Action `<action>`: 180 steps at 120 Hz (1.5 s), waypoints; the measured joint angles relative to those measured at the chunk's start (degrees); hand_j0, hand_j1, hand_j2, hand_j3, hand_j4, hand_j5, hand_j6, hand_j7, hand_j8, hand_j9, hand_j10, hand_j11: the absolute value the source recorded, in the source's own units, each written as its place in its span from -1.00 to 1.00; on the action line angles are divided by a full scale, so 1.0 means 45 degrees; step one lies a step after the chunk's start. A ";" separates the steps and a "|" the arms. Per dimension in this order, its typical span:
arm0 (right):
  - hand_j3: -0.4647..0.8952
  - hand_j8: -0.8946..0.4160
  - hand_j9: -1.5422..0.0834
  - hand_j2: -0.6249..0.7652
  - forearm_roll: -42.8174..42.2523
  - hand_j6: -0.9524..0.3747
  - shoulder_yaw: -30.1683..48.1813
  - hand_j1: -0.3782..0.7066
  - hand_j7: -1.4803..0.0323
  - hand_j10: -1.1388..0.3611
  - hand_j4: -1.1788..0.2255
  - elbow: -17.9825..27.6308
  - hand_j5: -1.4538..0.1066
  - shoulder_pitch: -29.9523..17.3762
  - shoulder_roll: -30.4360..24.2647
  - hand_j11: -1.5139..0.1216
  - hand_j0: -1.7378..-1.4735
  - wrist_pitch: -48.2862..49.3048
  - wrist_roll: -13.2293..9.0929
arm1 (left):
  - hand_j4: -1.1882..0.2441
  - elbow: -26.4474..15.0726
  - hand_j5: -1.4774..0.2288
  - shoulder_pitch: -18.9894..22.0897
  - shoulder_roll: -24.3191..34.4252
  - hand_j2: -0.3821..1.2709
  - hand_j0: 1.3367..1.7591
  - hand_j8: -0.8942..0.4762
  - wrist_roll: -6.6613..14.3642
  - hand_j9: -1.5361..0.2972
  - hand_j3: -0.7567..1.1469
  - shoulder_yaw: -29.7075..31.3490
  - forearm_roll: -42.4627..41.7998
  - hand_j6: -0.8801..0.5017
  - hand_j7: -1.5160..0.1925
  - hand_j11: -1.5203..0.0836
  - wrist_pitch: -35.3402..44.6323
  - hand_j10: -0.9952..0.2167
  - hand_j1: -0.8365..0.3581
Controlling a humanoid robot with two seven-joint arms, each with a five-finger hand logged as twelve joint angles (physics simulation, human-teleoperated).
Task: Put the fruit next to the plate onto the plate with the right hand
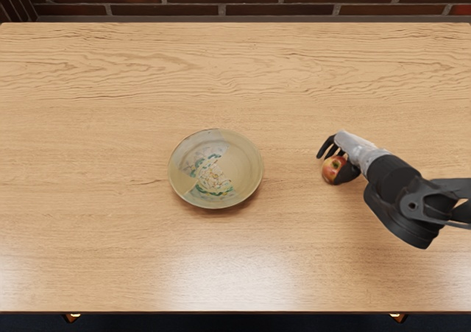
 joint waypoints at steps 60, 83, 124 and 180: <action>-0.31 -0.24 -0.31 0.40 0.0344 -0.25 0.0747 0.16 -0.29 -0.29 -0.33 -0.0189 -0.38 -0.0002 0.0031 -0.37 -0.35 0.0032 0.0024 | 0.64 0.0001 0.72 -0.0001 0.0000 -0.53 0.52 0.29 0.0002 0.66 -0.21 0.0005 -0.0003 0.26 0.76 0.88 0.0000 0.63 0.96; -0.32 -0.17 -0.38 0.43 0.0431 -0.17 0.1704 0.23 -0.34 -0.25 -0.35 -0.0123 -0.47 0.1000 0.0835 -0.43 -0.37 0.0026 0.0039 | 0.64 0.0001 0.72 -0.0001 0.0000 -0.53 0.52 0.29 0.0002 0.66 -0.21 0.0006 -0.0003 0.26 0.76 0.88 0.0000 0.63 0.96; -0.32 -0.25 -0.38 0.72 0.0691 -0.21 0.1936 0.31 -0.37 -0.41 -0.38 -0.0118 -0.49 0.2469 0.3874 -0.42 -0.39 0.0007 0.0013 | 0.64 0.0001 0.72 -0.0001 0.0000 -0.54 0.52 0.29 0.0003 0.66 -0.20 0.0008 -0.0004 0.26 0.76 0.88 0.0000 0.63 0.96; -0.32 0.24 0.68 0.02 0.0677 0.30 0.3409 -0.72 0.73 0.35 0.49 -0.0523 0.63 0.1406 0.2827 0.63 -0.40 -0.0017 0.0009 | 0.64 0.0001 0.72 -0.0001 0.0000 -0.54 0.52 0.29 0.0003 0.66 -0.20 0.0008 -0.0004 0.26 0.76 0.88 0.0000 0.63 0.96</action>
